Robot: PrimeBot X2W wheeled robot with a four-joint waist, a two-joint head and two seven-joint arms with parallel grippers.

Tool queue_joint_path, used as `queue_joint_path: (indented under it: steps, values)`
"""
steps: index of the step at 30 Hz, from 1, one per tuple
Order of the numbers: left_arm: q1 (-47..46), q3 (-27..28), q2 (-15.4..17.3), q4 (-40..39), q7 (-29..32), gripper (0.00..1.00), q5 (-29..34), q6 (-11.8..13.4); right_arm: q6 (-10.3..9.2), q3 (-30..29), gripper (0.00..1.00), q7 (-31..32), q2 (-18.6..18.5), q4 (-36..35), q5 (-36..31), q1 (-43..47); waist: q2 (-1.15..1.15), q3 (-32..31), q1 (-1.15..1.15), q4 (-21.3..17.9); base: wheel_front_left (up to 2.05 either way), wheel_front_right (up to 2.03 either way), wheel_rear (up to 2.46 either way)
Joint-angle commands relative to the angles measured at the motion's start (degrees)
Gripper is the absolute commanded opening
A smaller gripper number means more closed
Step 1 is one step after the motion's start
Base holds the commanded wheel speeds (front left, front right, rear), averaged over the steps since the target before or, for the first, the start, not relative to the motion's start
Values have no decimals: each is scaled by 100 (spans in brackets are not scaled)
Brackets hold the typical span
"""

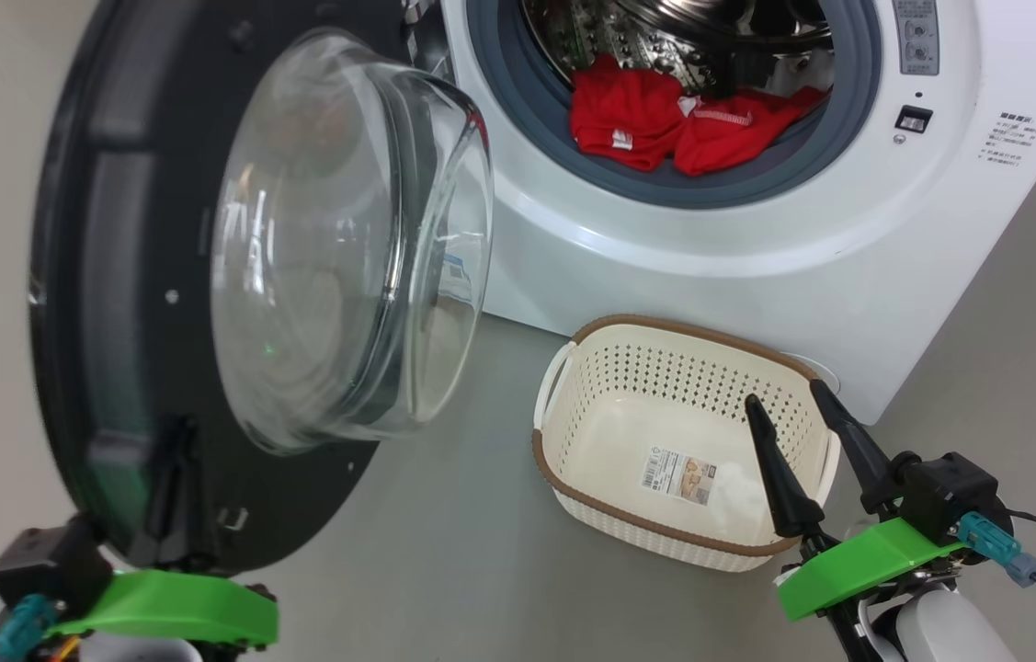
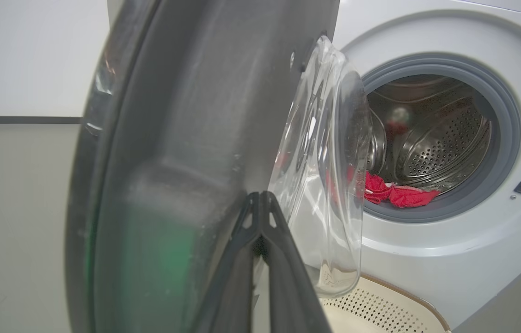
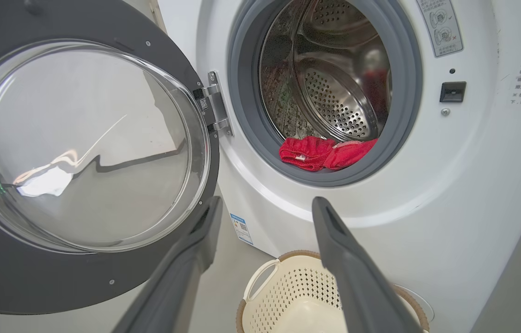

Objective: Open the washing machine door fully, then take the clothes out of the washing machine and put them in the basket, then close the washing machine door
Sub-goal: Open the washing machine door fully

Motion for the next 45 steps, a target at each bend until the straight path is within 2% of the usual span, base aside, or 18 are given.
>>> queue_joint_path:
  steps: [1,19,27,33,45]
  values:
    - [-190,408,259,-3,-96,0,-47,104,42,185,100,-37,18,-155,-20,-231,0,43,0,8,0,0,0]
    - [-679,1051,464,794,-515,0,-310,83,42,217,100,-37,-52,-132,-217,-294,0,346,0,29,0,0,0]
    - [-884,1352,472,1220,-646,0,-448,-38,42,301,100,-37,-129,-116,-257,-344,0,455,0,33,0,0,0]
    - [-1061,1663,550,1542,-689,0,-562,-219,42,328,100,-37,-195,-112,-244,-415,0,541,0,6,0,0,0]
    - [-1626,1950,702,2134,-705,0,-452,-372,42,332,100,-37,-285,-116,-241,-467,0,716,0,-77,0,0,0]
